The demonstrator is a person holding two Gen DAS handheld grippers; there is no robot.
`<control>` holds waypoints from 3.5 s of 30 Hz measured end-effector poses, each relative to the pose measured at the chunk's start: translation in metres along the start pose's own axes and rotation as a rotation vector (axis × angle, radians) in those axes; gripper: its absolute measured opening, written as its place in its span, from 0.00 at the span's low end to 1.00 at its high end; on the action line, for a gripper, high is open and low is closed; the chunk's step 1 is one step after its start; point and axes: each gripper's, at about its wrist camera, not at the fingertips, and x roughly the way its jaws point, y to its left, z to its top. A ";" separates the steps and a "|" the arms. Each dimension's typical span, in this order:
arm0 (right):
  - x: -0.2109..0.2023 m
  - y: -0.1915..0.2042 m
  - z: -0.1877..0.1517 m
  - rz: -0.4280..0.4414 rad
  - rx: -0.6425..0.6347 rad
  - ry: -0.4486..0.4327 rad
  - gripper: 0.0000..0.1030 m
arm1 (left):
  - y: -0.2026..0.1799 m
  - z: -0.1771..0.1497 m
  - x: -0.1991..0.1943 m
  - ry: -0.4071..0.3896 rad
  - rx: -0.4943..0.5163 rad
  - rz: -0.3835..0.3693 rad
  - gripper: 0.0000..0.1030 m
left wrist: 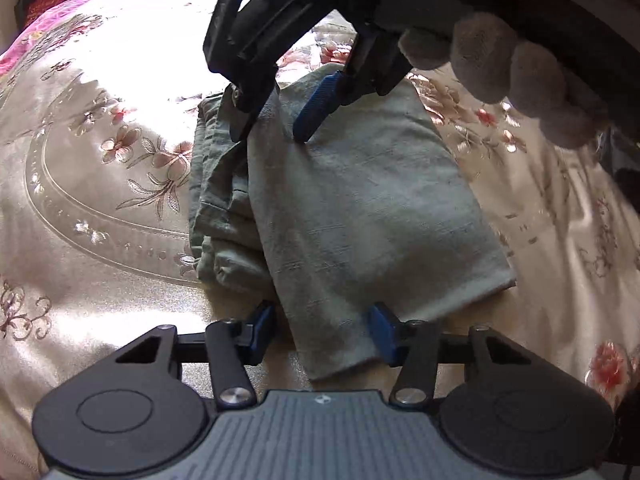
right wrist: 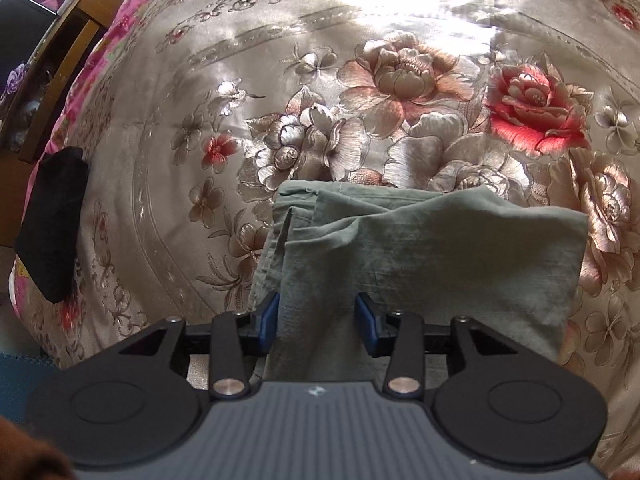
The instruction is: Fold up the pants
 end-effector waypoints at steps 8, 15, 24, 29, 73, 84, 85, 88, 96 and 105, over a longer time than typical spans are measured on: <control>-0.012 -0.015 0.000 0.076 0.071 0.006 0.15 | 0.014 -0.004 -0.010 -0.007 -0.103 -0.032 0.56; -0.014 -0.036 -0.001 0.117 0.179 -0.008 0.23 | -0.003 -0.010 -0.008 -0.033 -0.016 -0.012 0.59; -0.019 -0.039 -0.001 0.119 0.199 -0.039 0.30 | -0.007 -0.010 -0.003 -0.041 0.013 0.000 0.59; 0.000 -0.024 0.006 0.128 0.175 0.000 0.40 | -0.010 -0.006 0.006 -0.030 0.029 0.009 0.59; -0.022 0.021 0.055 0.285 0.216 -0.127 0.06 | 0.081 0.039 -0.038 -0.188 -0.146 0.059 0.33; 0.048 0.085 0.056 0.258 0.091 -0.027 0.07 | 0.097 0.026 -0.043 -0.199 -0.208 -0.059 0.67; 0.050 0.093 0.054 0.255 0.062 -0.023 0.07 | 0.097 0.025 -0.042 -0.196 -0.214 -0.052 0.67; 0.057 0.115 0.049 0.229 -0.061 -0.010 0.14 | 0.098 0.025 -0.029 -0.173 -0.229 0.000 0.67; 0.035 0.128 0.020 0.242 -0.282 -0.040 0.30 | 0.106 0.005 -0.026 -0.118 -0.247 0.027 0.67; 0.039 0.117 -0.032 -0.078 -0.489 -0.088 0.40 | 0.103 -0.016 -0.022 -0.079 -0.225 0.013 0.67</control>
